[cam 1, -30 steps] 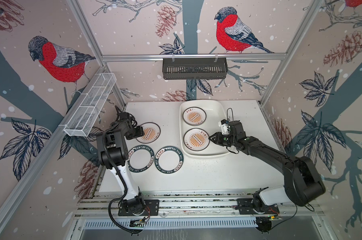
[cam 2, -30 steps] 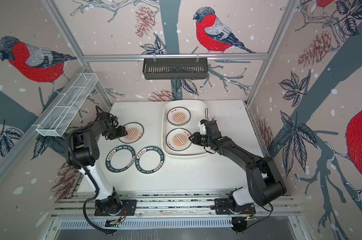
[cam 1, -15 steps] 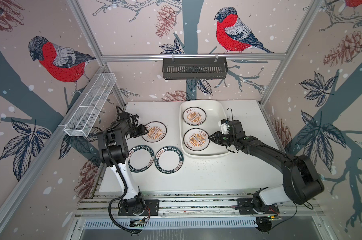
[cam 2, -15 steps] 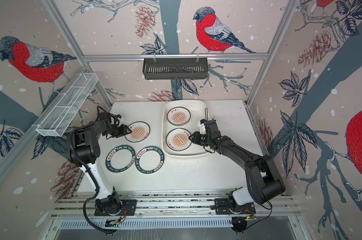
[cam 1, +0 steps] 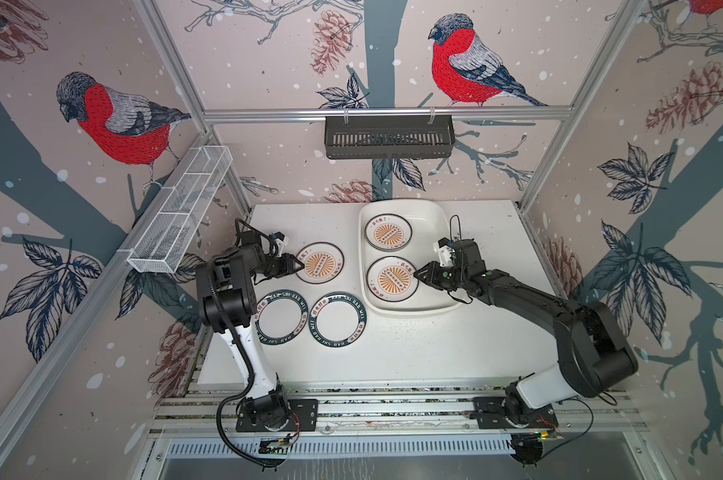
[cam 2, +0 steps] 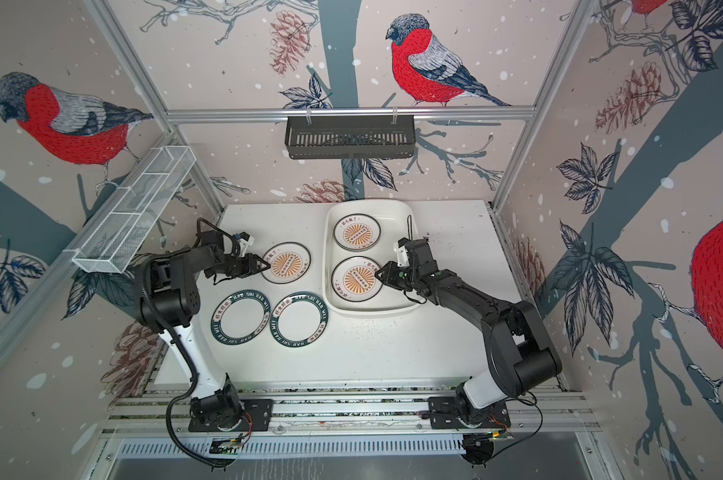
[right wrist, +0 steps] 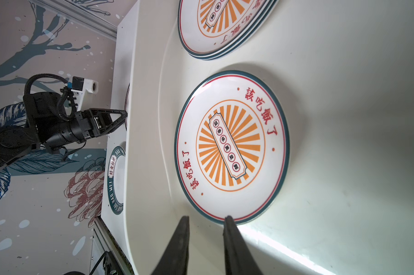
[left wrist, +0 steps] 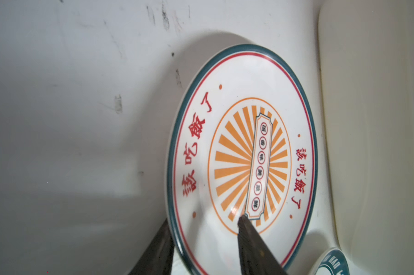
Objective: Place the plates into the plastic bin on the countertop
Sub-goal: 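Grip the sunburst plate's edge with the left gripper and tilt it up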
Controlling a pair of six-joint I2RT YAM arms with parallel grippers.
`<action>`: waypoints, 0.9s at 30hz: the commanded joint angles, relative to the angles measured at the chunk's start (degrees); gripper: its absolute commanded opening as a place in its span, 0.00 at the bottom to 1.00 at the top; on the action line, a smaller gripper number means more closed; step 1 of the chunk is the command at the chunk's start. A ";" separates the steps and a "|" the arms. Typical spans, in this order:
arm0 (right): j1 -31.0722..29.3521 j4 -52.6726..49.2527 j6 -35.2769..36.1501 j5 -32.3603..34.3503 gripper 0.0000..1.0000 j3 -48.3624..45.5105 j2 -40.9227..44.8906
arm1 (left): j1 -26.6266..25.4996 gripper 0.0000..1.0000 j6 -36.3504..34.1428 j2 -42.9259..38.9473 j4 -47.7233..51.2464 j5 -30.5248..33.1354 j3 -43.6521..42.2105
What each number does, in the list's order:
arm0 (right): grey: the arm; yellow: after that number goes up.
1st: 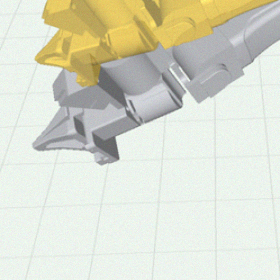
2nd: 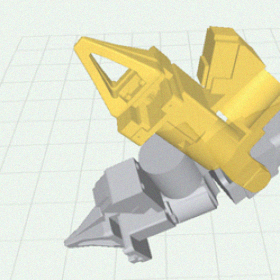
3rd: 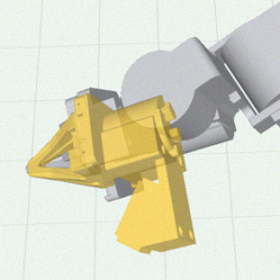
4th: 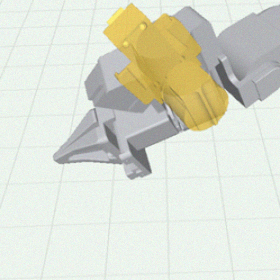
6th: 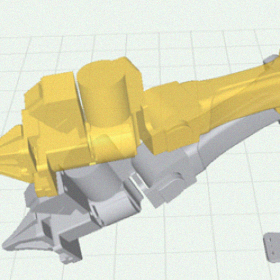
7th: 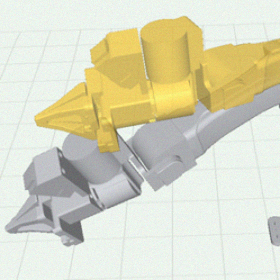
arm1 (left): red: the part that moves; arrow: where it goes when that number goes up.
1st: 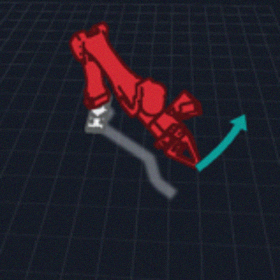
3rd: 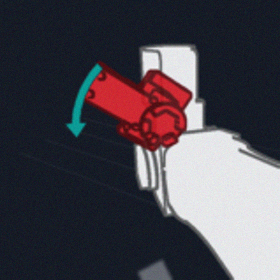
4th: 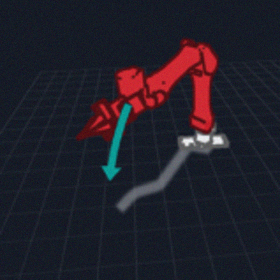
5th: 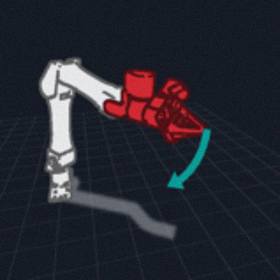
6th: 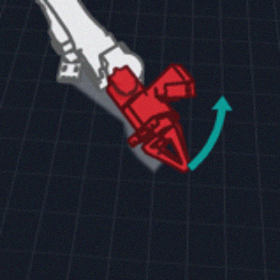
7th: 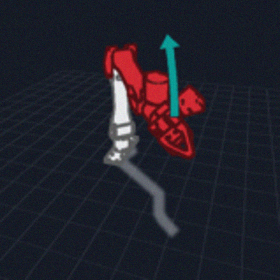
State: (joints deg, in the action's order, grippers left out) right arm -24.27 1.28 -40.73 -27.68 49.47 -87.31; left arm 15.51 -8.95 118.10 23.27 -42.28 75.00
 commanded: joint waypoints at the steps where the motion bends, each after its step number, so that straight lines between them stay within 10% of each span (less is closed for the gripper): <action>1: -0.12 2.40 -0.86 -1.15 0.27 0.55 -0.49 | 0.05 0.43 -0.25 0.89 3.22 0.19 -0.43; 27: -0.11 4.68 -3.12 -2.55 0.23 2.69 -3.46 | 0.05 0.33 7.80 6.83 -0.63 -1.32 2.19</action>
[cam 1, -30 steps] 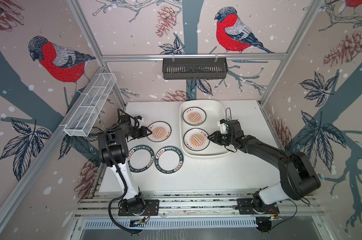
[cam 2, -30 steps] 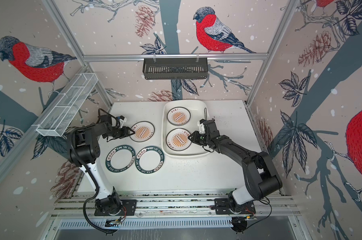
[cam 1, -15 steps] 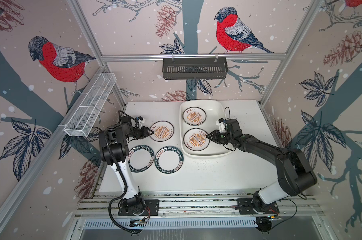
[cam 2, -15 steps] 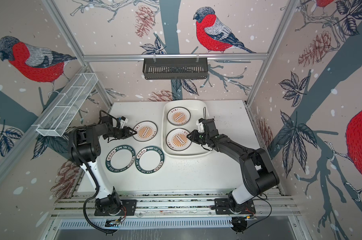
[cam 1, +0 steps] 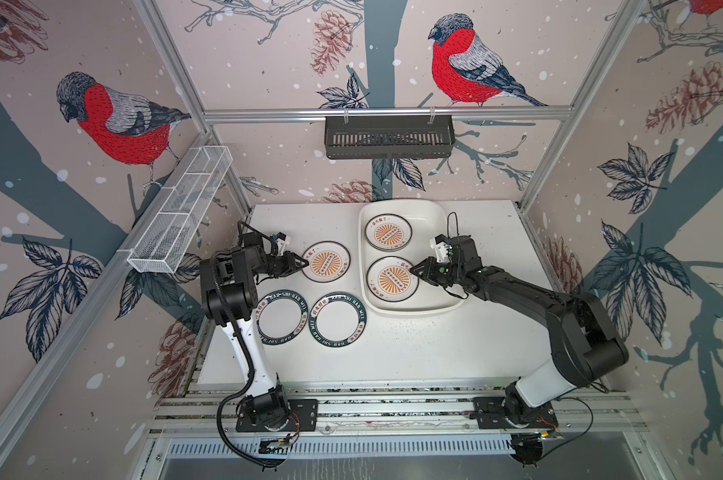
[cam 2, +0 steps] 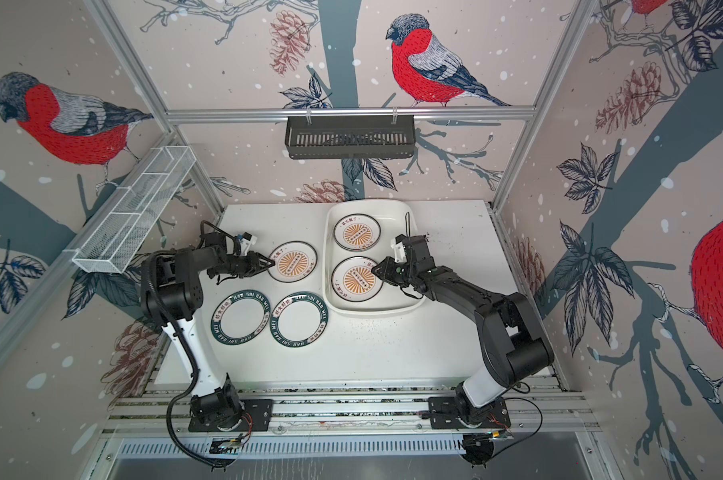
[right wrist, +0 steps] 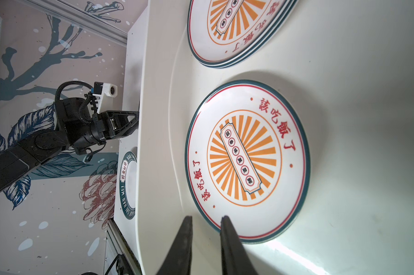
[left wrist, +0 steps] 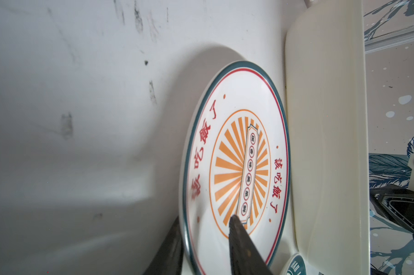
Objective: Place the plates into the plastic bin on the countertop
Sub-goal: 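Grip the sunburst plate's edge with the left gripper and tilt it up, then lift the plate upright toward the right gripper while the right gripper approaches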
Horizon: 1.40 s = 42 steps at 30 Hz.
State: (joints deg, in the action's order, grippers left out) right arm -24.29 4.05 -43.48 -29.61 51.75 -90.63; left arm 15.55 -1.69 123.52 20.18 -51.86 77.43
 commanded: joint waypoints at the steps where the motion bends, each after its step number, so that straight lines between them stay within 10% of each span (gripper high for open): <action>1: -0.10 1.97 -0.37 -0.63 0.23 0.45 -0.11 | 0.03 0.33 0.76 1.54 2.42 8.24 0.01; 23: -0.17 3.18 -0.92 -1.25 0.23 1.02 -1.13 | 0.01 0.00 3.14 2.16 2.27 6.62 1.17; 42: -0.32 4.62 -1.08 -1.42 0.23 1.17 -0.17 | 0.01 0.00 4.74 -3.75 3.55 3.70 3.07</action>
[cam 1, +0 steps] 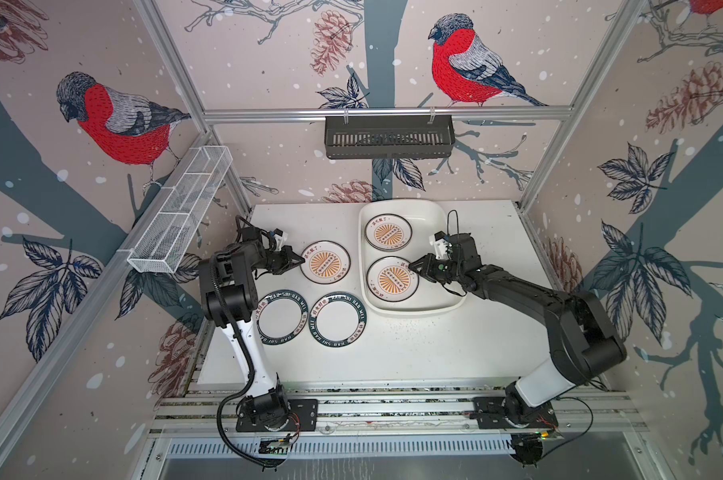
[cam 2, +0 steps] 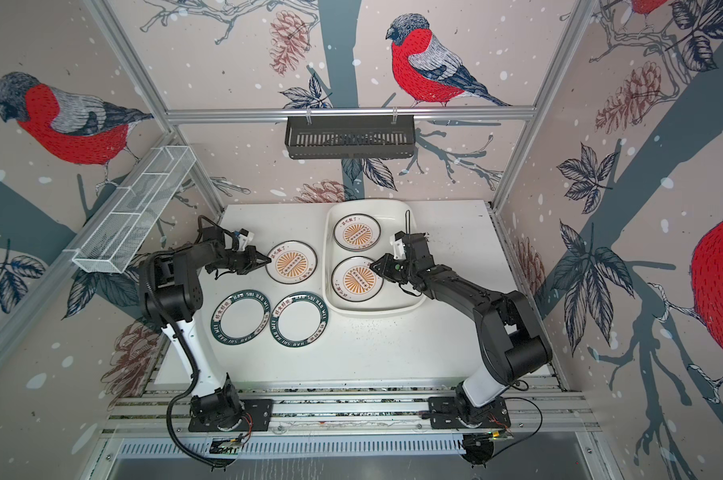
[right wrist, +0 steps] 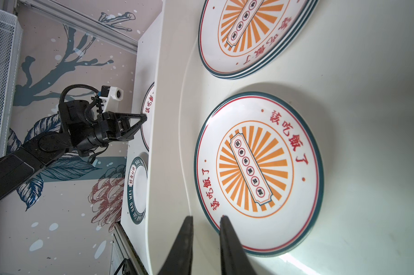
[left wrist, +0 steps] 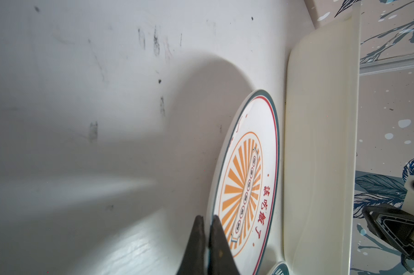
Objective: Place the plates into the plastic bin on the countertop
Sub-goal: 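Lift the plate upright toward the right gripper while the right gripper approaches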
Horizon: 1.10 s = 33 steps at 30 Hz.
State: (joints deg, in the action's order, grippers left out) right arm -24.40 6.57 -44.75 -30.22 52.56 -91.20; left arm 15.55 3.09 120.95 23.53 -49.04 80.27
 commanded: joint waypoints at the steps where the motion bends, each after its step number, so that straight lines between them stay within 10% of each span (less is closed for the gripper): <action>1: -0.21 2.18 0.19 -0.89 0.23 0.40 0.42 | 0.01 0.00 0.13 -1.53 0.14 0.79 0.17; 33: -1.53 8.06 0.58 -3.71 0.33 0.18 2.08 | -3.60 0.00 3.45 -11.81 3.28 -3.39 5.65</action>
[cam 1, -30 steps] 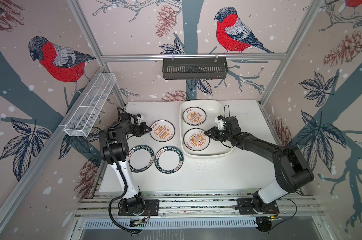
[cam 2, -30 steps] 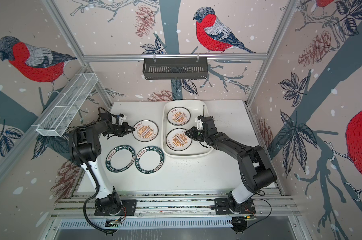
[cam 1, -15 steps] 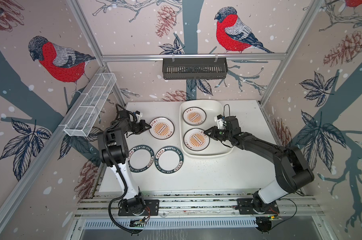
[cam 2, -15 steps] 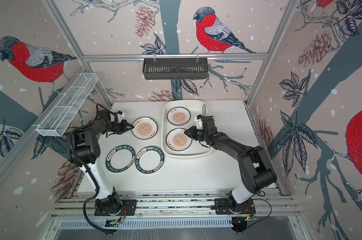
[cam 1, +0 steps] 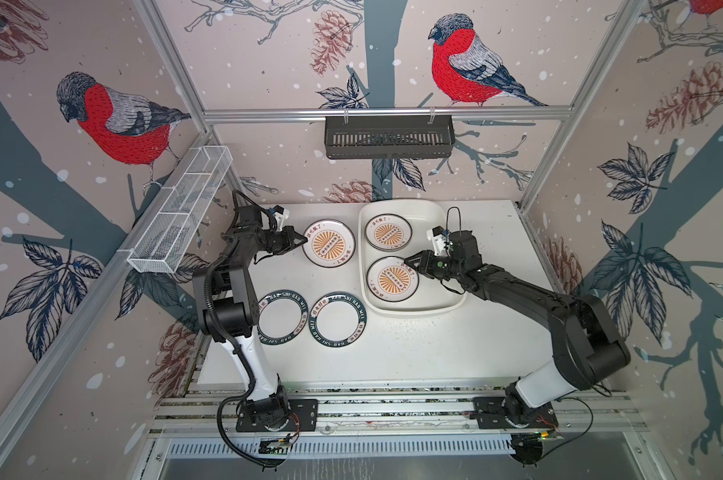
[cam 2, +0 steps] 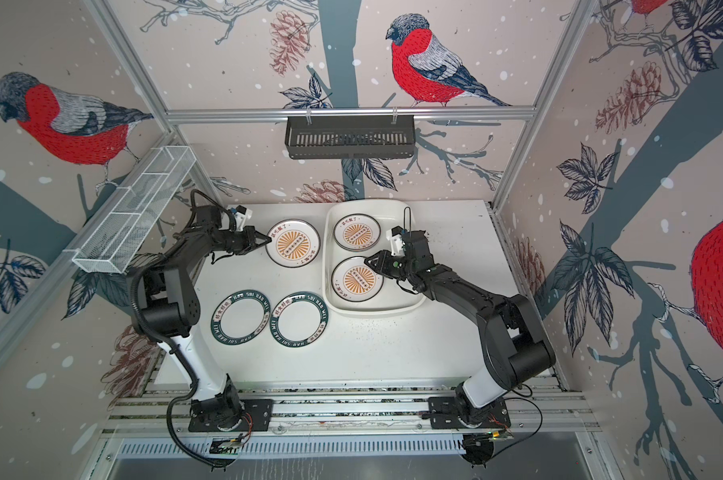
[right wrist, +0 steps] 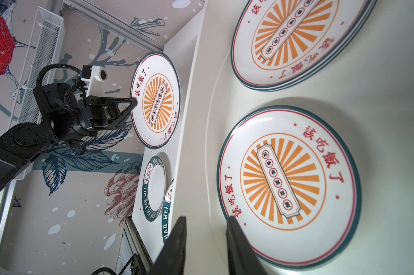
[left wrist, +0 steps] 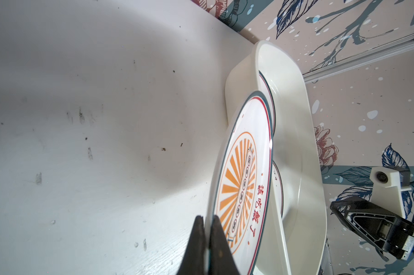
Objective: Place the plates into the plastic bin on the countertop
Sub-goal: 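Lift the plate upright toward the right gripper while the right gripper approaches, then close the right gripper on the plate rim and open the left gripper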
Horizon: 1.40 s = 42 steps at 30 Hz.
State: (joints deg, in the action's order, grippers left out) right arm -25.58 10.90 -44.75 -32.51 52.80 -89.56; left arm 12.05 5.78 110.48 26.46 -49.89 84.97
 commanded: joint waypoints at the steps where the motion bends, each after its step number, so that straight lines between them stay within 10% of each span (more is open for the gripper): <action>1: -0.46 4.11 0.67 -1.54 0.33 0.03 0.34 | -0.10 0.00 0.97 -1.84 0.34 -2.58 1.29; 42: -6.58 11.86 0.81 -1.60 0.40 6.84 -3.03 | -11.79 0.00 -1.67 -18.37 0.96 -6.81 -4.19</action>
State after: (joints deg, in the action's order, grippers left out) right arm -32.03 21.87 -44.73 -34.57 59.66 -92.82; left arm 0.75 5.15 92.88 27.73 -54.17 80.60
